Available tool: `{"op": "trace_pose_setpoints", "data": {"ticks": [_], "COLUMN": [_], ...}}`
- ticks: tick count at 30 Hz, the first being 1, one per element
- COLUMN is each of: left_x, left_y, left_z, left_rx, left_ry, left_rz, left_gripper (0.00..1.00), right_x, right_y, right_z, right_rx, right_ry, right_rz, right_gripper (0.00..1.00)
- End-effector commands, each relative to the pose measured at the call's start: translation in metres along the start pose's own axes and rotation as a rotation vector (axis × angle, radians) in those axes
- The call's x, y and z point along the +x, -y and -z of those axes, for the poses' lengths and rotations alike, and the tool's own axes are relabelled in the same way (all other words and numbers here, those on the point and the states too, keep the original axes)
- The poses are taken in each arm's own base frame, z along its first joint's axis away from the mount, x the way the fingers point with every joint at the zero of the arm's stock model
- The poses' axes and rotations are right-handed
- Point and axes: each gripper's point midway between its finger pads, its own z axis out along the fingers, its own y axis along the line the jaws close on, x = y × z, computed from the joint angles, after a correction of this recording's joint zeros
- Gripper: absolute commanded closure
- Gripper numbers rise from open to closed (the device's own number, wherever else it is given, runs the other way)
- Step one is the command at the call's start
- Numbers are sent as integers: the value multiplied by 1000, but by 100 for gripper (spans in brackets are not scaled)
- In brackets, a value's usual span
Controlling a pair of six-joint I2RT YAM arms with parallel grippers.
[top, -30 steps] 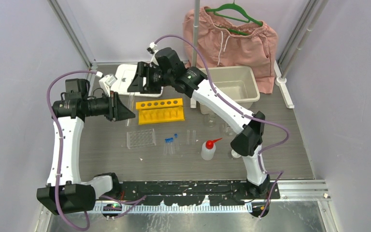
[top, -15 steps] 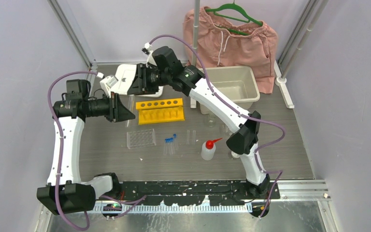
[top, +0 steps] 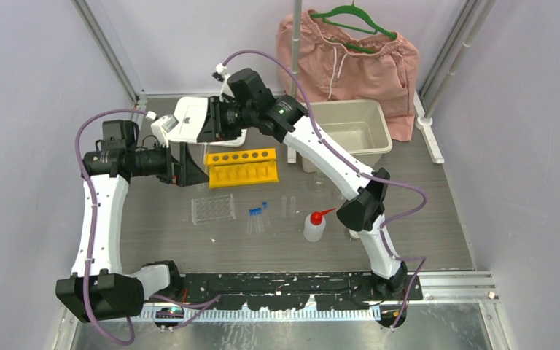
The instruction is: Organize the chemistry lab equipment
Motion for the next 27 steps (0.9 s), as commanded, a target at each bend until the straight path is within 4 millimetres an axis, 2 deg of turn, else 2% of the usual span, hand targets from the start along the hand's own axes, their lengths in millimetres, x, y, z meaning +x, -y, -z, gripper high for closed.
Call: {"op": "trace_pose_setpoints", "data": {"ticks": [1,4,7,9,10,12,17,20,24,27], "left_x": [-12,-11,-10,-8,-6,-2,6,11,15,15], "left_y": [-27,-41,-50,-56,-58,-63,-70,-71,-70,-70], "left_z": [3,6,11,13,14,16,22,24,26,27], "left_rx": [-150,-226,-285,-317,-330,-357,-403,-413,-407,-412], "left_ry": [4,-37,-76,-99,-109,-126,-166,-202,-235,-233], "left_rz": [29,59,84,100,103,112,131,144,155,152], "left_gripper": [0,0,0,0,0,0,0,0,0,0], "right_x": [-38,-59,-79,-91,-102,-105,-106,-96,-85,-76], "right_y": [11,44,62,63,57,58,61,68,80,81], "right_z": [41,58,72,82,84,83,75,63,47,36], "right_rx": [159,353,468,483,462,450,493,533,554,545], "right_ry": [158,263,379,473,551,621,757,798,789,776], "right_rz": [179,285,392,456,478,504,586,662,675,684], "right_gripper": [92,96,99,99,99,99,99,99,100,99]}}
